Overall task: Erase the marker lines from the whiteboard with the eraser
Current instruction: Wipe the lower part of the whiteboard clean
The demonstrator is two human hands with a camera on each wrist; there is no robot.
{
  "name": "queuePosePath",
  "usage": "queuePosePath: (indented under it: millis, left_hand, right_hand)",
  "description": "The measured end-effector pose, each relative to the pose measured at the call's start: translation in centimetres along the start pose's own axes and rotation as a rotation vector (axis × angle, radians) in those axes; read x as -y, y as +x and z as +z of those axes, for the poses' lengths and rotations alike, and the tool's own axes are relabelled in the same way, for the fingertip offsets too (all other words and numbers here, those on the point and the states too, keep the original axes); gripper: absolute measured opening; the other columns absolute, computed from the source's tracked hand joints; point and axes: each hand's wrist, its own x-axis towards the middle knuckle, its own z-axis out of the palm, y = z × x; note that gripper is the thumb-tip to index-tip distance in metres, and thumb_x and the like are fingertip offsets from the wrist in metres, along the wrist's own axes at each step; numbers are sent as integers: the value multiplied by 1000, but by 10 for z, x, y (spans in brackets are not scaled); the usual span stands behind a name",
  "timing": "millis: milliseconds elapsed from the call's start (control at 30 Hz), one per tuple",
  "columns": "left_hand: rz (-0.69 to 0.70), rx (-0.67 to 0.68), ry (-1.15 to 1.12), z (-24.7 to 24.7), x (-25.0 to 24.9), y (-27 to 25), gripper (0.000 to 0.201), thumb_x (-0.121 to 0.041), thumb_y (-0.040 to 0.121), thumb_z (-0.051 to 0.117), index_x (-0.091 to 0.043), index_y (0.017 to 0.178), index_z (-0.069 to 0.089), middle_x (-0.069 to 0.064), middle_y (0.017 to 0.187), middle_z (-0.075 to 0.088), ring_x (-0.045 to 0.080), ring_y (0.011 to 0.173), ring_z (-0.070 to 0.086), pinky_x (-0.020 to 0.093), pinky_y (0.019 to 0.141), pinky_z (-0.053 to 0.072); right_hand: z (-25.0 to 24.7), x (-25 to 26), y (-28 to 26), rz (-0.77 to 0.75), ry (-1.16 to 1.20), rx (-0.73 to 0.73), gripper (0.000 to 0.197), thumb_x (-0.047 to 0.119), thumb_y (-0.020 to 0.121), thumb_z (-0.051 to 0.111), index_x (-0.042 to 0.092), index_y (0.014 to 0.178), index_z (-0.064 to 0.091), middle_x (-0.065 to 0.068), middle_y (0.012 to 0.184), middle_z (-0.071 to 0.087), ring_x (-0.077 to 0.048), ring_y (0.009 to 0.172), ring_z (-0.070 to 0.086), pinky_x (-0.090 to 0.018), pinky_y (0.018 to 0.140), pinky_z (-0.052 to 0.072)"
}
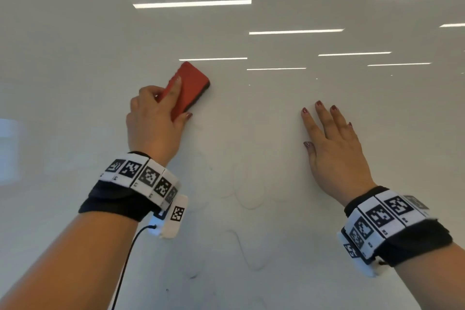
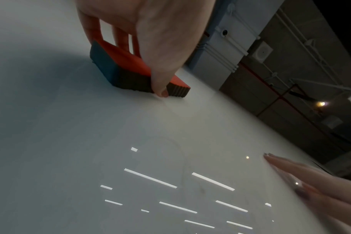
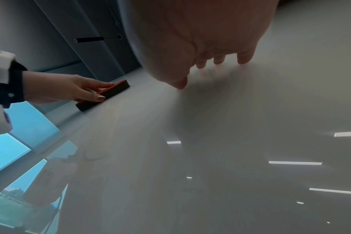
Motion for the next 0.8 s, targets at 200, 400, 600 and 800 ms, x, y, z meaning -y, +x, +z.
queuePosePath:
  millis: [200,400,600,800]
  left_hand:
    - [27,21,-5,10,-8,-43,65,-39,85,61,-30,144,33,17,123,44,37,102,45,47,79,43]
    - [98,54,-27,22,-50,-70,65,-39,81,67,-31,140,40,13,117,49,33,97,49,43,76,44]
    - [247,171,-50,40,-107,-118,69,-42,72,73,-37,135,45,5,114,53,26,96,51,40,75,43]
    - [315,225,-58,51,-124,-168,65,-38,70,77,-38,129,50,0,114,55,23,97,53,40,77,46]
  right_hand:
    - [-2,-1,0,-3,-31,30,60,25,99,38,25,152,11,-5,159,8,-28,146,6,-46,115,14]
    - [-5,-1,-1,-8,-33,47,60,25,99,38,24,152,11,-5,159,7,-28,146,6,-46,115,15]
    - [-7,-4,-2,-42,-20,37,61,24,97,43,24,152,16,-6,158,13,-30,145,12,-48,113,23]
    - [-8,-9,-3,-91,-3,29,60,22,96,45,21,151,20,-8,157,16,-32,144,15,-50,111,24]
